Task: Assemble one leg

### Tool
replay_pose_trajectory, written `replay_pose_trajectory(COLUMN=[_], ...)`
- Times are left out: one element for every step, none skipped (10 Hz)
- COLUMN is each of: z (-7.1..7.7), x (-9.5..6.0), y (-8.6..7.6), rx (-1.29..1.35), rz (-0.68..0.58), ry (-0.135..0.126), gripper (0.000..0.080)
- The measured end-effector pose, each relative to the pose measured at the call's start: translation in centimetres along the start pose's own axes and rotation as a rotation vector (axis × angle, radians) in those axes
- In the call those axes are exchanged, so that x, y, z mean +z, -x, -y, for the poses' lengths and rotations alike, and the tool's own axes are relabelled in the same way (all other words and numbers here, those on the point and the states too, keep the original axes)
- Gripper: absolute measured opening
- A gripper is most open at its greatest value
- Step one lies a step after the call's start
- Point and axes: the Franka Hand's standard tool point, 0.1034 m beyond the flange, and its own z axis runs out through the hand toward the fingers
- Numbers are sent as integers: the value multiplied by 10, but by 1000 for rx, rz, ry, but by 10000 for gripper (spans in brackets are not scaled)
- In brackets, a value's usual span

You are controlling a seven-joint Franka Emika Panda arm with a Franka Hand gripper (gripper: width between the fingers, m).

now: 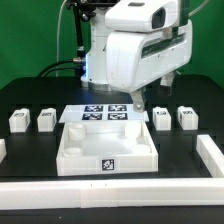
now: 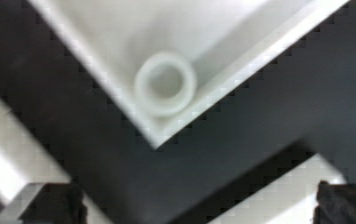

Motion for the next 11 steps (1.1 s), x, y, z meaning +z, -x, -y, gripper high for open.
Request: replay_pose_trajectory(z=[15, 29, 39, 51, 57, 58, 60, 63, 63, 63, 61], x=[4, 13, 26, 41, 54, 66, 77, 87, 94, 98, 98], y=[21, 43, 61, 81, 93, 100, 106, 112, 115, 116, 113], rx=[-141, -220, -374, -500, -575, -573, -558, -544, -535, -528, -515], rz=[3, 1, -7, -13, -16, -21, -25, -28, -31, -33, -37], ry=[-3, -4, 3, 3, -12, -18, -28, -42, -47, -50, -34], gripper=[650, 650, 650, 650, 650, 650, 650, 650, 650, 650, 650])
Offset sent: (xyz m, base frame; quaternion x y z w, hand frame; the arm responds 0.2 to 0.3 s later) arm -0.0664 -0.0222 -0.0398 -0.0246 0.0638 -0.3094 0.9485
